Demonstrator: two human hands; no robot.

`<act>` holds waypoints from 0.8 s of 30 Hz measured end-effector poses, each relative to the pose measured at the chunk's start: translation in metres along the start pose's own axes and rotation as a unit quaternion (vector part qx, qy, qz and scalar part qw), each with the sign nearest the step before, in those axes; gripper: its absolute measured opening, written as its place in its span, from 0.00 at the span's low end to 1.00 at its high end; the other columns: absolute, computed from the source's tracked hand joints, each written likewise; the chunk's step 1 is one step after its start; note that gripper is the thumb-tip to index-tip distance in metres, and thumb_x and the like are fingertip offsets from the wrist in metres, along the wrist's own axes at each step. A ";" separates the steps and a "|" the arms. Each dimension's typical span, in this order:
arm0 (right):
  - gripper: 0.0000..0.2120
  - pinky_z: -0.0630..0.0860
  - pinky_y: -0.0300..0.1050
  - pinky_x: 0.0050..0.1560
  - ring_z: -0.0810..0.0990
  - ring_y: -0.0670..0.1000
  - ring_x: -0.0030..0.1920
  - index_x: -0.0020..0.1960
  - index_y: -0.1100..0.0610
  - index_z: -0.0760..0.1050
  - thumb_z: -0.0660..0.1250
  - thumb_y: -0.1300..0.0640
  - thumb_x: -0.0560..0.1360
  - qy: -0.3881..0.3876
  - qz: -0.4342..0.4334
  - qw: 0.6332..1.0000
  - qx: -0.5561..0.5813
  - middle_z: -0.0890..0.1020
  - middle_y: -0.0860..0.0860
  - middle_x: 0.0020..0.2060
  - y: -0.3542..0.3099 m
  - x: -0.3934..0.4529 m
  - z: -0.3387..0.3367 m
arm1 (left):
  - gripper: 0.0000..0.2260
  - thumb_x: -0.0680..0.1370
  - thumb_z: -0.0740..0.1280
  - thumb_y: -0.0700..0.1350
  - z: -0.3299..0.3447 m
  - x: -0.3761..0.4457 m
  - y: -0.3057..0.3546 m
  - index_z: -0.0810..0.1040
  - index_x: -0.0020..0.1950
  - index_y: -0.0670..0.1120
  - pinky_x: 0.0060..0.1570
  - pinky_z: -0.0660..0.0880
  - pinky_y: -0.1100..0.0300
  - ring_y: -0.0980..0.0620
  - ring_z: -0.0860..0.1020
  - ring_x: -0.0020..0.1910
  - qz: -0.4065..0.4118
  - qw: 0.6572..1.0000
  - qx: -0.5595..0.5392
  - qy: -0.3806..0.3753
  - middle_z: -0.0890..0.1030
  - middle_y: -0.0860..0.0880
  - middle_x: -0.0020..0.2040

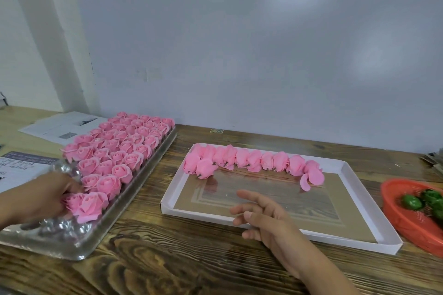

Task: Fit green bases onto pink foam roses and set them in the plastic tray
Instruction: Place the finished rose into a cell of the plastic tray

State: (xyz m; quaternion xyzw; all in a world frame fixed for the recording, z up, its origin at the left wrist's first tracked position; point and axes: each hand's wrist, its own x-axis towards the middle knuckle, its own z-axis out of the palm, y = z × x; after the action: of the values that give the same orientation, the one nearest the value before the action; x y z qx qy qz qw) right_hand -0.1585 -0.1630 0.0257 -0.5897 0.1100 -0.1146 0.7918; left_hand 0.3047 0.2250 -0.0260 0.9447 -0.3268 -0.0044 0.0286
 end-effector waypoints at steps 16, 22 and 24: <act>0.22 0.79 0.43 0.42 0.82 0.53 0.47 0.66 0.56 0.74 0.69 0.61 0.72 0.002 0.004 1.000 -0.027 0.84 0.59 0.51 -0.002 -0.001 0.003 | 0.13 0.62 0.79 0.54 -0.033 -0.011 0.020 0.80 0.42 0.65 0.37 0.79 0.61 0.63 0.81 0.36 0.079 0.996 -0.026 -0.012 0.83 0.59 0.38; 0.18 0.78 0.43 0.42 0.82 0.53 0.45 0.66 0.57 0.73 0.65 0.66 0.76 0.013 0.002 0.999 -0.039 0.84 0.59 0.50 -0.002 -0.002 0.004 | 0.10 0.59 0.76 0.42 -0.042 -0.020 0.049 0.82 0.37 0.51 0.34 0.77 0.60 0.58 0.80 0.34 0.080 0.997 -0.015 -0.017 0.82 0.54 0.34; 0.18 0.78 0.43 0.42 0.82 0.53 0.45 0.66 0.57 0.73 0.65 0.66 0.76 0.014 0.003 0.999 -0.039 0.84 0.58 0.50 -0.003 -0.001 0.004 | 0.11 0.58 0.76 0.38 -0.044 -0.022 0.057 0.82 0.34 0.54 0.35 0.77 0.59 0.60 0.80 0.34 0.062 0.998 -0.012 -0.025 0.82 0.55 0.33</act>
State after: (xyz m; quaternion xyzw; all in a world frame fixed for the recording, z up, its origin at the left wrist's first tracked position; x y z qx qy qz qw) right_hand -0.1588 -0.1597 0.0293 -0.6184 0.1270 -0.1160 0.7668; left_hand 0.2529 0.1960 0.0207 0.9220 -0.3848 -0.0303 0.0317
